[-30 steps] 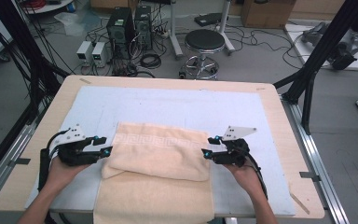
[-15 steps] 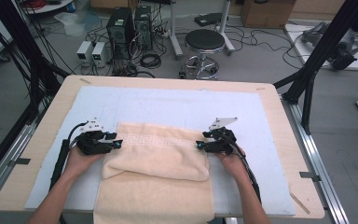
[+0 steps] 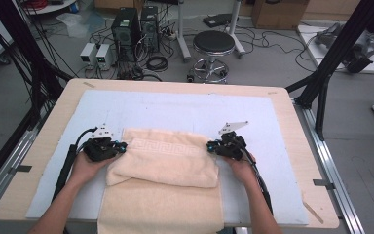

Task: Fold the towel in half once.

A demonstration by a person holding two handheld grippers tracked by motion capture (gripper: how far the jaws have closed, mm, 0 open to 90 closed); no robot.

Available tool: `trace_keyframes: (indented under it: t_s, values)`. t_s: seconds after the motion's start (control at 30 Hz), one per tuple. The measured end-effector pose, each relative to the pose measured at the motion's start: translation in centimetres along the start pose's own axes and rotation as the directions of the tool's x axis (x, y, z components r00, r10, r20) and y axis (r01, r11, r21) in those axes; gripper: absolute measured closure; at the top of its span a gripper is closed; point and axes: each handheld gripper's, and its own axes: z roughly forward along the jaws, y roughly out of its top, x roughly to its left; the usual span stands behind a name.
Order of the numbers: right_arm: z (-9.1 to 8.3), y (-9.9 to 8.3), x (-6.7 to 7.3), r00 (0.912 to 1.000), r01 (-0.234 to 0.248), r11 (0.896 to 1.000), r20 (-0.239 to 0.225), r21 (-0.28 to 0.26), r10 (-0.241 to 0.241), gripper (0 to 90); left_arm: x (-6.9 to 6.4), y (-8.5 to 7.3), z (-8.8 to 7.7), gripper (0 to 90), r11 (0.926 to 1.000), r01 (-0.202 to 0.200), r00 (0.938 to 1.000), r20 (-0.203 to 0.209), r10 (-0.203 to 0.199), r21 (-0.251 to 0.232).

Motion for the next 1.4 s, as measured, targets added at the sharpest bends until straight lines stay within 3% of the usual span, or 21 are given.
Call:
trace_keyframes:
  t_s: [0.1,0.47,0.7,0.8,0.9,1.03,1.17,1.2,1.27,1.3,1.33,1.37,1.4]
  values:
    - [-0.3,0.2,0.2,0.9999,0.009,1.0,-0.01,-0.001,-0.009,84.7,0.1,0.1,-0.5,86.3,0.9997,0.015,0.9999,0.007,-0.015,-0.017]
    - [-3.4,1.1,1.6,0.997,0.045,0.993,-0.058,-0.106,-0.051,84.9,-0.5,0.8,-3.6,86.7,0.9921,0.026,0.9982,0.057,-0.019,-0.122]
    - [-6.7,1.7,4.1,0.9896,0.117,0.977,-0.063,-0.177,-0.129,84.8,-2.7,0.9,-7.0,86.6,0.9815,-0.048,0.9957,0.069,0.062,-0.186]
    - [-8.2,1.5,5.8,0.9828,0.154,0.968,-0.07,-0.197,-0.171,84.8,-3.8,0.2,-8.7,86.6,0.9756,-0.079,0.992,0.08,0.097,-0.205]
    - [-9.5,0.9,7.5,0.9756,0.18,0.956,-0.083,-0.231,-0.203,84.7,-5.2,-1.0,-10.0,86.6,0.9722,-0.082,0.9899,0.096,0.105,-0.22]
    - [-10.8,-0.6,10.4,0.9625,0.221,0.949,-0.107,-0.225,-0.249,84.7,-7.3,-3.0,-11.8,86.5,0.9685,-0.109,0.9834,0.118,0.138,-0.224]
    - [-12.0,-2.5,13.2,0.9457,0.247,0.947,-0.162,-0.204,-0.282,83.8,-9.4,-5.0,-13.7,86.5,0.9663,-0.137,0.97,0.168,0.176,-0.218]
    - [-12.3,-3.0,14.0,0.9385,0.246,0.947,-0.193,-0.208,-0.286,82.8,-9.8,-5.4,-14.1,86.4,0.9657,-0.147,0.9659,0.179,0.187,-0.214]
    - [-12.9,-3.6,15.1,0.9292,0.258,0.941,-0.21,-0.219,-0.304,75.8,-10.4,-6.0,-14.6,85.1,0.9653,-0.15,0.958,0.21,0.195,-0.214]
    - [-13.0,-3.7,15.3,0.9264,0.248,0.941,-0.227,-0.232,-0.3,68.5,-10.6,-6.2,-14.8,79.1,0.9655,-0.147,0.9555,0.221,0.195,-0.215]
    - [-13.2,-3.7,15.4,0.9268,0.236,0.941,-0.235,-0.242,-0.293,67.3,-10.6,-6.2,-15.0,72.2,0.9643,-0.151,0.9526,0.229,0.2,-0.218]
    - [-13.3,-3.7,15.3,0.9269,0.252,0.936,-0.216,-0.247,-0.307,66.3,-10.5,-6.1,-15.0,67.1,0.9644,-0.153,0.9524,0.228,0.202,-0.216]
    - [-13.1,-3.6,15.0,0.9289,0.259,0.936,-0.204,-0.237,-0.309,64.7,-10.3,-6.0,-14.9,64.3,0.9645,-0.151,0.9535,0.225,0.2,-0.216]
